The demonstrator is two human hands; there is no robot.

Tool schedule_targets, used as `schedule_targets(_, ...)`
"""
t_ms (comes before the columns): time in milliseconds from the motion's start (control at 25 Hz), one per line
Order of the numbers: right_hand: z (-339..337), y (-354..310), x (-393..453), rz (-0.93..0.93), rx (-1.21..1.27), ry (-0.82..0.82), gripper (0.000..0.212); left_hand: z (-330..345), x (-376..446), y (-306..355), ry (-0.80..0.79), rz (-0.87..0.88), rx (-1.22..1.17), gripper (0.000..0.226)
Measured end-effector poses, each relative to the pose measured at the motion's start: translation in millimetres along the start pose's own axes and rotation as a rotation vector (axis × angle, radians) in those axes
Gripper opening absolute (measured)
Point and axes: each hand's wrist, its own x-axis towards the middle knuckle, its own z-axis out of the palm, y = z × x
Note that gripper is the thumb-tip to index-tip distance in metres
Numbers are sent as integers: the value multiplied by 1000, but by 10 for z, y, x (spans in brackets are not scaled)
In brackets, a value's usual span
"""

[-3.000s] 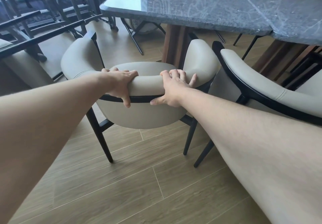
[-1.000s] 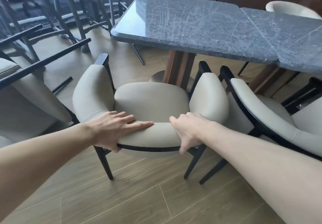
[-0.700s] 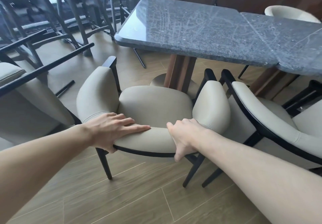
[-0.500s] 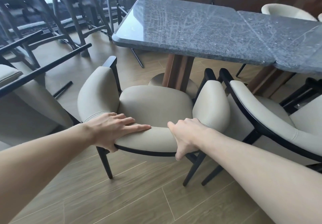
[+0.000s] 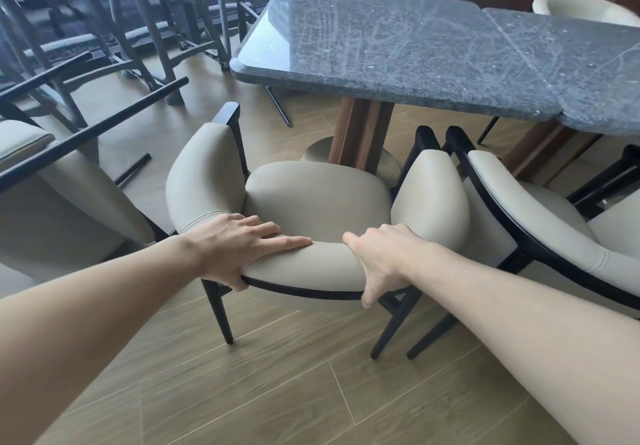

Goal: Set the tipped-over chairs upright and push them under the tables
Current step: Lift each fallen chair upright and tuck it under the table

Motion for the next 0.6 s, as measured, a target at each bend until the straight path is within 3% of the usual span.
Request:
schedule_targets(120,14,-13,-40,70,68,-46,72,-30,-8,38,-9,-50,-74,118)
schedule_targets(200,133,-87,-110,83,100,-18,84,-51,-48,159,69,-131,-186,104)
schedule_targets(280,279,-240,-199,65,167,161,104,-45,-108,358,198,-207,-316,91)
schedule_targets(360,360,-399,-215,75,250,297,108,-4,-98,563,308,-243,-344,79)
schedule_targets(600,539,-601,10,268,336,538,81,73,143,780,394,-461,-265,65)
